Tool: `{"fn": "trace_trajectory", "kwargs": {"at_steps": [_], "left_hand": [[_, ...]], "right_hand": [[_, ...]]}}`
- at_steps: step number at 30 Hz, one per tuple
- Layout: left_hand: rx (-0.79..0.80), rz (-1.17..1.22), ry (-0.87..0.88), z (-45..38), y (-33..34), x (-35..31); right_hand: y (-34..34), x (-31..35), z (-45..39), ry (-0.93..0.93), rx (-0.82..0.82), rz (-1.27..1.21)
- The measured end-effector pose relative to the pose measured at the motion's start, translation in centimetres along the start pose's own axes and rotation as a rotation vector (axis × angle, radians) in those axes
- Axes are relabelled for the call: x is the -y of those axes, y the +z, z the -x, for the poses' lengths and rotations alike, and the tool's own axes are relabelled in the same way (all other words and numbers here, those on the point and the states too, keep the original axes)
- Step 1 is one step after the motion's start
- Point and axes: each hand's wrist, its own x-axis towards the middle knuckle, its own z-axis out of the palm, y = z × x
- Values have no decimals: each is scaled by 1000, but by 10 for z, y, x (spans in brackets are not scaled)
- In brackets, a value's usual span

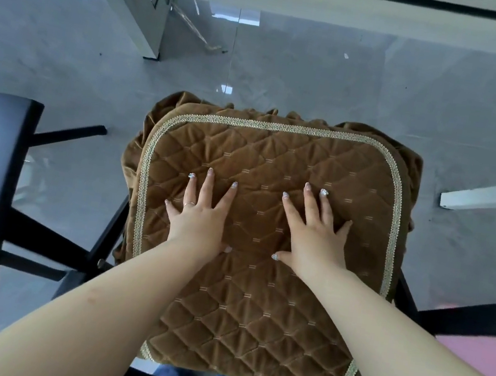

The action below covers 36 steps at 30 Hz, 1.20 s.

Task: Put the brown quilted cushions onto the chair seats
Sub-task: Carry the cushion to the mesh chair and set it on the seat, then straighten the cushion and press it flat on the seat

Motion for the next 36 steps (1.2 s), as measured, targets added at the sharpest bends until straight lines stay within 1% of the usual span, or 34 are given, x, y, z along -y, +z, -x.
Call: {"fn": "trace_trajectory", "kwargs": {"at_steps": [2, 3, 5, 7, 9, 12, 14, 18, 21, 23, 24, 26, 27, 28, 31, 32, 35, 36], "left_hand": [[-61, 49, 18, 16, 5, 1], [-73, 90, 15, 28, 11, 1], [-39, 144, -8, 56, 29, 3], [20, 85, -3, 80, 49, 6], [56, 7, 22, 87, 62, 11], [99, -32, 42, 76, 65, 13], [117, -48, 41, 70, 67, 12], [105, -35, 44, 69, 70, 13], [106, -14, 57, 72, 57, 14], [79, 64, 58, 78, 37, 21], [69, 153, 42, 79, 24, 25], [64, 463, -32, 86, -7, 37], [55, 618, -59, 91, -22, 43], [17, 728, -70, 98, -38, 49], [-161, 893, -57, 127, -76, 66], [-194, 947, -46, 137, -84, 69], [-247, 1035, 15, 174, -105, 90], [-282, 1049, 29, 191, -111, 106]], "right_hand": [[4, -6, 18, -49, -59, 14], [13, -9, 33, -78, -55, 18], [38, -9, 65, -93, -37, 31], [56, -2, 87, -27, -2, -22], [65, 5, 88, 1, 34, -38], [64, 12, 75, 19, 113, -16], [65, 13, 71, 30, 121, 8], [69, 13, 70, 38, 149, 43], [59, 13, 74, 42, 159, 37], [43, 17, 78, 81, 138, -85], [29, 19, 78, 128, 104, -247], [-8, 28, 78, 234, 46, -661], [-27, 34, 76, 251, 25, -821], [-47, 43, 76, 228, 5, -872], [-101, 81, 84, 82, -90, -885], [-114, 95, 89, 47, -108, -912], [-145, 146, 113, -39, -99, -1038], [-152, 169, 124, -71, -81, -1057]]}}
